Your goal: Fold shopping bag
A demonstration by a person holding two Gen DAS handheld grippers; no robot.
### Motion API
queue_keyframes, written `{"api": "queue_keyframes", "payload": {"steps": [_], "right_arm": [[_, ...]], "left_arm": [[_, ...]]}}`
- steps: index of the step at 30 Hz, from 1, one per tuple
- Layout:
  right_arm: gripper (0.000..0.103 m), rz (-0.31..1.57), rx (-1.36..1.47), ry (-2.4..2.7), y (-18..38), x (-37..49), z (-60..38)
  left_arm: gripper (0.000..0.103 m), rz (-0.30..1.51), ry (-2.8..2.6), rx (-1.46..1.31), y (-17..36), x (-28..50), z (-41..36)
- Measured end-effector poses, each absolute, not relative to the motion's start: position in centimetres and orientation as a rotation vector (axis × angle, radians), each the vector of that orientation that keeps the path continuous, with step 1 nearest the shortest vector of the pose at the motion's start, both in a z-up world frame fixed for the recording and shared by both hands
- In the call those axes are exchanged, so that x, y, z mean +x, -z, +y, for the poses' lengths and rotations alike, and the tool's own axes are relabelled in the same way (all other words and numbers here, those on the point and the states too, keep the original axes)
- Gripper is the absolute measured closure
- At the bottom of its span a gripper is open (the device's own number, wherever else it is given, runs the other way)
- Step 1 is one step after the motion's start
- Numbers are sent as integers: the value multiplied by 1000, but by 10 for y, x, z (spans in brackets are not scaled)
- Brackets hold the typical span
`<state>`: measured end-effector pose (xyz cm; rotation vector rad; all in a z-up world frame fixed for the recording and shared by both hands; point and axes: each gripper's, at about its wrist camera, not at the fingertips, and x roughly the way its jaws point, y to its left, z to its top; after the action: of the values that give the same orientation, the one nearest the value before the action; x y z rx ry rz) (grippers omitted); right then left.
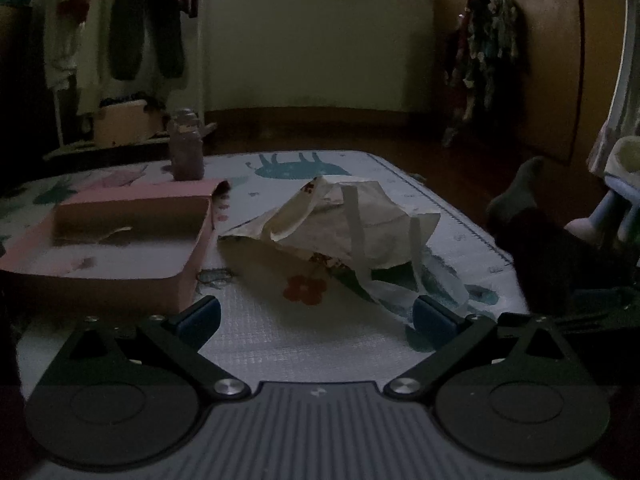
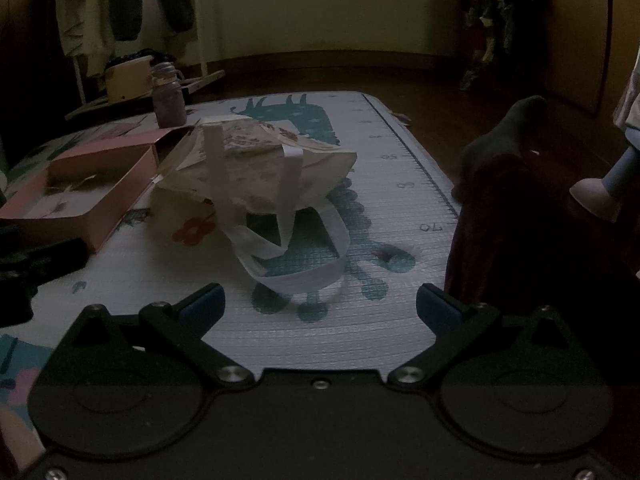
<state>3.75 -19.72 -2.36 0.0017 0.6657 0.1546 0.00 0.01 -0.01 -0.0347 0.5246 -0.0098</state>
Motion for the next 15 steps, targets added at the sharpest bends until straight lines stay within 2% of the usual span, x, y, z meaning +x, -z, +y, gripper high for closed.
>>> {"api": "queue_keyframes", "payload": {"steps": [15], "right_arm": [[0,659,0,-165,24,38,-198]], "left_arm": [[0,533,42,-31,2,2,6]]}}
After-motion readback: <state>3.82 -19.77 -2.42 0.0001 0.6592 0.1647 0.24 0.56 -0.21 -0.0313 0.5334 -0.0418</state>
